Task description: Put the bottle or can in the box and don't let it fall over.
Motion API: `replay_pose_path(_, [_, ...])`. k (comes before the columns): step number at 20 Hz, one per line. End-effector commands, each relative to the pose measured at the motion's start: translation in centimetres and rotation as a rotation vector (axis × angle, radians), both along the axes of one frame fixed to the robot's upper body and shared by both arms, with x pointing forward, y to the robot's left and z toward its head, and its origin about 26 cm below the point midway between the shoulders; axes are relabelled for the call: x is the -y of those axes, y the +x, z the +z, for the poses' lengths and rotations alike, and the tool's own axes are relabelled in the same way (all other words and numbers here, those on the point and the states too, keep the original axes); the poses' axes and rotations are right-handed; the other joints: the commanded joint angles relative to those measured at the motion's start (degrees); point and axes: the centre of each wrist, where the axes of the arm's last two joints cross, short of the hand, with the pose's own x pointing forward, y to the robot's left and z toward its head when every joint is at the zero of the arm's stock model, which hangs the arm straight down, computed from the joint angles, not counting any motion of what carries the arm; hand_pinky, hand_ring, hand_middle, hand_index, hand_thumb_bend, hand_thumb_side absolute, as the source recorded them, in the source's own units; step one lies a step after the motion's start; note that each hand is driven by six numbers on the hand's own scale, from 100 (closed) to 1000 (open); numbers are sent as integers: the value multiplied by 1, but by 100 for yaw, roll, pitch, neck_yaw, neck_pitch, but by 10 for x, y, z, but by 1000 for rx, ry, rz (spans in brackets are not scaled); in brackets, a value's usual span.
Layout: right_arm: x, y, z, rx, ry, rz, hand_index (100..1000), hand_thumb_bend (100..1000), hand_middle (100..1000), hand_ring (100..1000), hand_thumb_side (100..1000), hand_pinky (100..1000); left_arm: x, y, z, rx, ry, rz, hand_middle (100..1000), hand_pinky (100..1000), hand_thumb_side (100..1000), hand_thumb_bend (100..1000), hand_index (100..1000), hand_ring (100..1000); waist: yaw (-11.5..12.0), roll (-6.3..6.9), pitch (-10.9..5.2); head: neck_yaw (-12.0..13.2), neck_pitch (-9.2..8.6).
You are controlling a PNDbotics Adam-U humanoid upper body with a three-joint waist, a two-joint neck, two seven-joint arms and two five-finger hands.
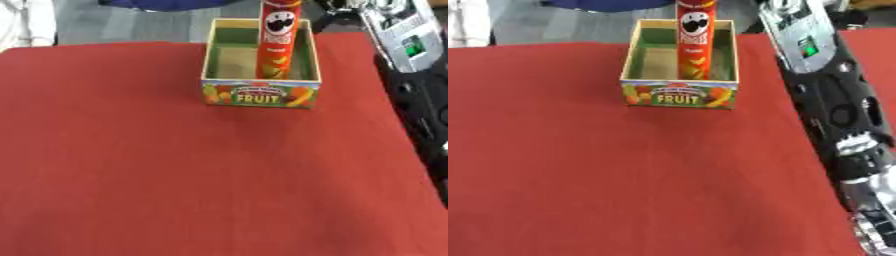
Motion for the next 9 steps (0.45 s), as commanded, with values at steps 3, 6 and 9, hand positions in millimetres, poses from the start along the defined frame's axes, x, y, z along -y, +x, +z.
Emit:
replay_pose_path(3, [18, -21, 21, 54, 3, 7, 860, 1000, 891, 798, 541, 757, -7, -2, 8, 14, 37, 10, 752, 723, 774, 423, 787, 803, -28, -3, -186, 54, 93])
replay_pose_path(6, [28, -33, 17, 40, -18, 2, 849, 1000, 870, 769, 541, 743, -8, -3, 8, 14, 40, 14, 752, 722, 774, 423, 787, 803, -45, -15, -206, 83, 125])
replay_pose_path(9, [38, -47, 8, 10, -35, -2, 843, 1000, 857, 739, 541, 733, -8, -3, 8, 13, 42, 16, 752, 722, 774, 423, 787, 803, -65, -24, -220, 109, 137])
